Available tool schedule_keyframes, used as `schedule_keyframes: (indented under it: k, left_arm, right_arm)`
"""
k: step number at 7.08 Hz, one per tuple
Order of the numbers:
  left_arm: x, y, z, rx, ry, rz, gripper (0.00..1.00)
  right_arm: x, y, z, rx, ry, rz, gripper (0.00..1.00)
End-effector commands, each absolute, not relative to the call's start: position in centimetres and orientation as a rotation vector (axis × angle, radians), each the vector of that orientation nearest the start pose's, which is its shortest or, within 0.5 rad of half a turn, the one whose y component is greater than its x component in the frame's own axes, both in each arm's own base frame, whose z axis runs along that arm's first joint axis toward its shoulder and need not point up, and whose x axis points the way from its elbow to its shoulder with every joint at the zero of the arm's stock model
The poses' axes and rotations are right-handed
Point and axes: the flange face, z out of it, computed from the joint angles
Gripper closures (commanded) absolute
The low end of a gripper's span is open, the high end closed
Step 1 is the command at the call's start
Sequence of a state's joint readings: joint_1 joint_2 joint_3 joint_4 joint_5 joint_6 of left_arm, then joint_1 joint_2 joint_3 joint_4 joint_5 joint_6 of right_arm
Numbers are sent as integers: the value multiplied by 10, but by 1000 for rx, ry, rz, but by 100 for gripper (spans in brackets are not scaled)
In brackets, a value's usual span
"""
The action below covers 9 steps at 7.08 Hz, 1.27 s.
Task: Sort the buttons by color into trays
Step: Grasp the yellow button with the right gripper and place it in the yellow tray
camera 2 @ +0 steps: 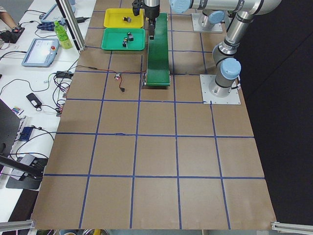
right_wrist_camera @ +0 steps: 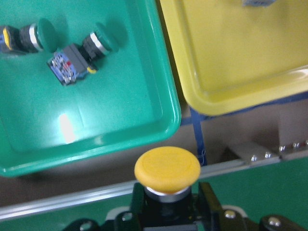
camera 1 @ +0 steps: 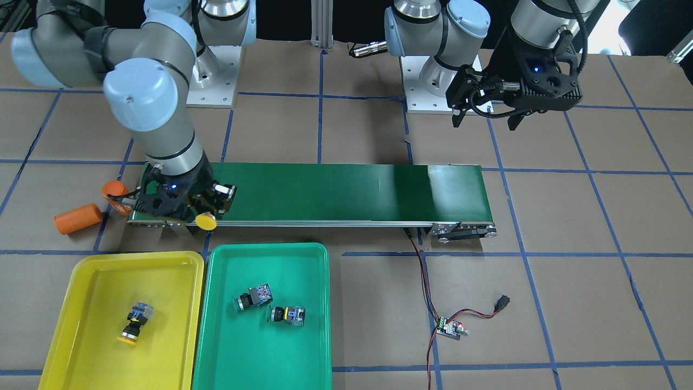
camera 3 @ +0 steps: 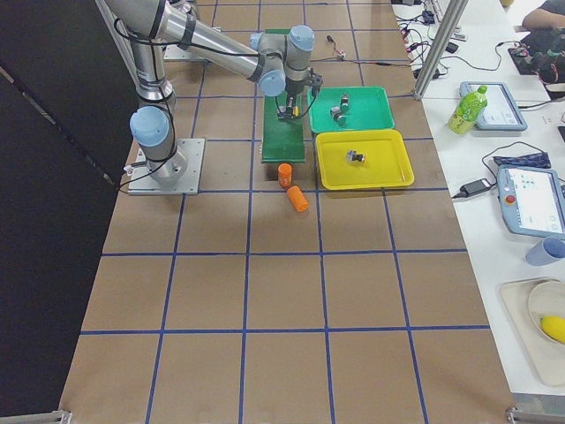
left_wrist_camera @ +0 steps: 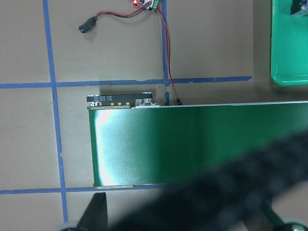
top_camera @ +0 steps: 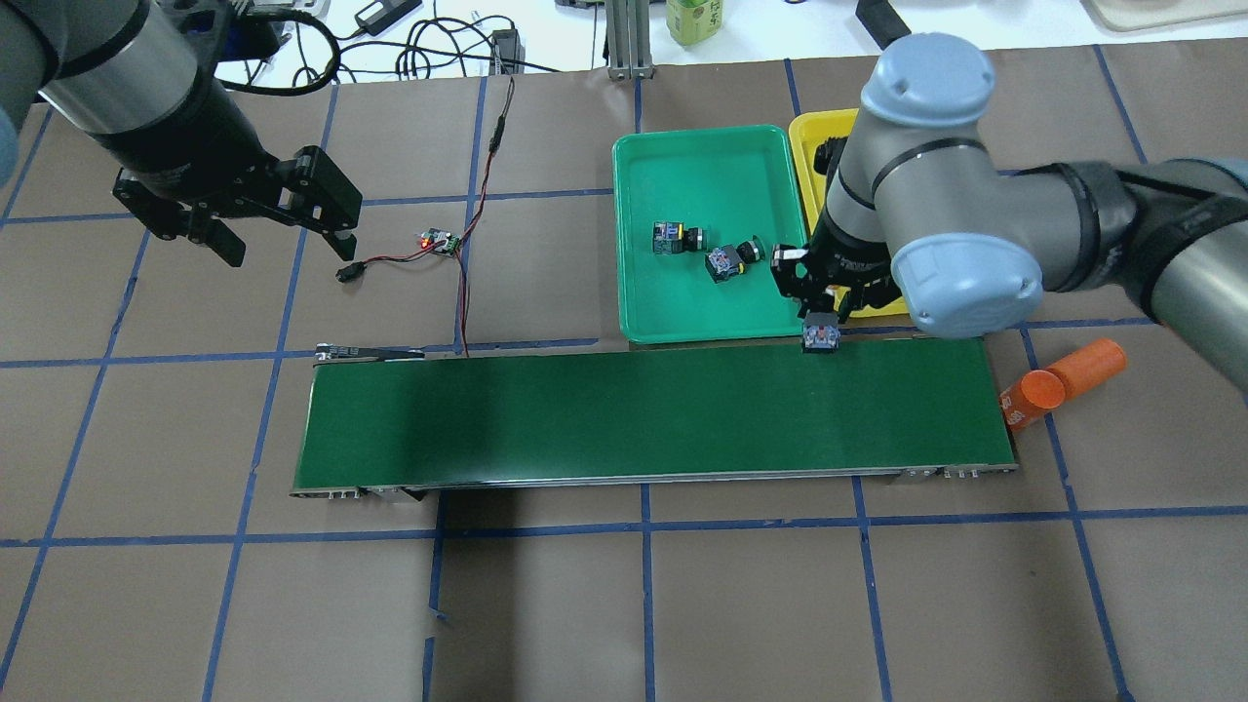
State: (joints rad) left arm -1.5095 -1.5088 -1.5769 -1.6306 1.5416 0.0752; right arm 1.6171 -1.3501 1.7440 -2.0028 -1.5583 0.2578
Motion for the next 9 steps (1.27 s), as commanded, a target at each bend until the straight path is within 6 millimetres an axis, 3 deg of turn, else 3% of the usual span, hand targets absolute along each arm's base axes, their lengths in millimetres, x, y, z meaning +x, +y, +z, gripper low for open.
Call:
schedule_keyframes:
  k: [1,2,3,4,5,6,7,9]
  left_arm:
    - [-107,-472,508,22,3171,4,0]
    - [-107,-472,509,22,3171,2,0]
    - [-107,-472,508,22,3171,4,0]
    - [-107,-472,509,22,3171,2,0]
    - [-107,-472,508,22,3171,4,0]
    - [-107,-472,509,22,3171,2,0]
    - [-107,-472,509,22,3171,2,0]
    - [-107,-472,509,22,3171,2,0]
  right_arm:
    - [121,-638,318,401,3129,-110,100]
    - [96,-666,292,327,3146,-138,100]
    - [74,-680,261,345,3147,-108,100]
    - [69,-689,247,351,3144,-149,100]
    - [69,-690,243,352,3140,-141,73]
    - [69,-688,248,353,3144,-151,1]
    - [68,-686,254,355,3142,-154,0]
    - [74,-662,314,346,3131,-163,0]
